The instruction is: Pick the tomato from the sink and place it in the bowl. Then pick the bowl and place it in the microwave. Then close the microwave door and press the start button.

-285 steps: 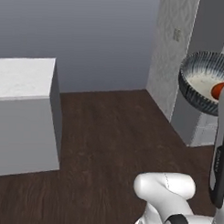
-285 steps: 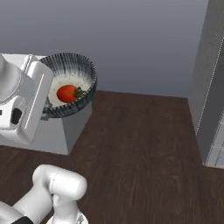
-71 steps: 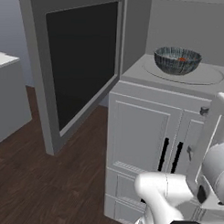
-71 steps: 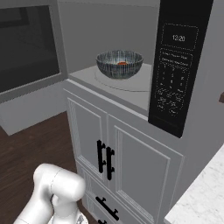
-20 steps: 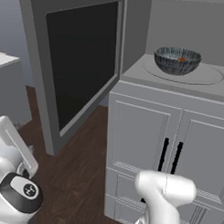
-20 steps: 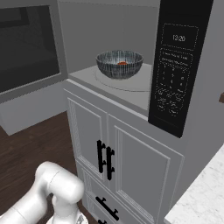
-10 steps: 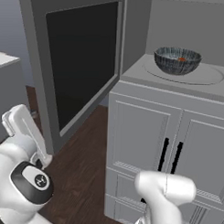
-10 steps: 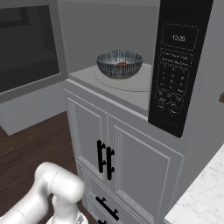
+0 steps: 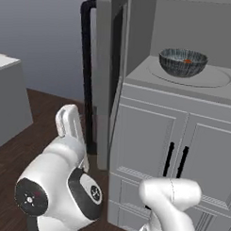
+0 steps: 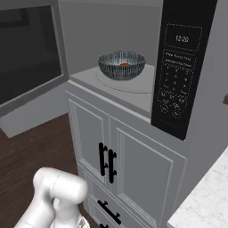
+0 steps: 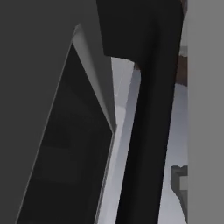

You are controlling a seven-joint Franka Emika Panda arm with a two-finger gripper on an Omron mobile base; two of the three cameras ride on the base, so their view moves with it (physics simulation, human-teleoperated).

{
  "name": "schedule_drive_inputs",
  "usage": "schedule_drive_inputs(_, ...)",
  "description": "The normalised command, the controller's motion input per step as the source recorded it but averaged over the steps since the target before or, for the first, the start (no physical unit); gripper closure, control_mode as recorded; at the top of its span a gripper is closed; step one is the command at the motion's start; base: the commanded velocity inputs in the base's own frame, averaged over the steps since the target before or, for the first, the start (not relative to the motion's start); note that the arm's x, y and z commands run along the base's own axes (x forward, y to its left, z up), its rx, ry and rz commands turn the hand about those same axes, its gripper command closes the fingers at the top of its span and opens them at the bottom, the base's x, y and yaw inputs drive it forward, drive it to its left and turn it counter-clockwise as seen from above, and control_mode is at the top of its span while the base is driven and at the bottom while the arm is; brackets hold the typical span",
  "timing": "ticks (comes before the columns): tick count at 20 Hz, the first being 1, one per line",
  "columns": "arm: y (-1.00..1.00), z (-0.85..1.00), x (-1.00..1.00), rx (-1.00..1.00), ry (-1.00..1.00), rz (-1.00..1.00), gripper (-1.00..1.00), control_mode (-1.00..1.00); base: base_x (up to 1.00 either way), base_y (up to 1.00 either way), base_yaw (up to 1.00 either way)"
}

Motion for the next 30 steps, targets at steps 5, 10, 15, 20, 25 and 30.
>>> schedule_drive_inputs(5, -1.00, 0.35, -0.29, 0.29, 0.00, -0.05, -1.00, -1.00, 0.00, 0.00, 0.00)
schedule_drive_inputs(10, -1.00, 0.36, -0.09, 0.35, 0.00, -0.03, -1.00, -1.00, 0.00, 0.00, 0.00)
schedule_drive_inputs(15, -1.00, 0.21, 0.08, 0.30, 0.00, -0.01, -1.00, -1.00, 0.00, 0.00, 0.00)
schedule_drive_inputs(20, -1.00, 0.16, 0.19, 0.24, 0.00, -0.03, -1.00, -1.00, 0.00, 0.00, 0.00)
schedule_drive_inputs(25, -0.90, 0.07, 0.50, 0.16, 0.00, -0.05, -1.00, -1.00, 0.00, 0.00, 0.00)
schedule_drive_inputs(30, -0.67, 0.08, 0.76, 0.06, 0.01, -0.11, -1.00, -1.00, 0.00, 0.00, 0.00)
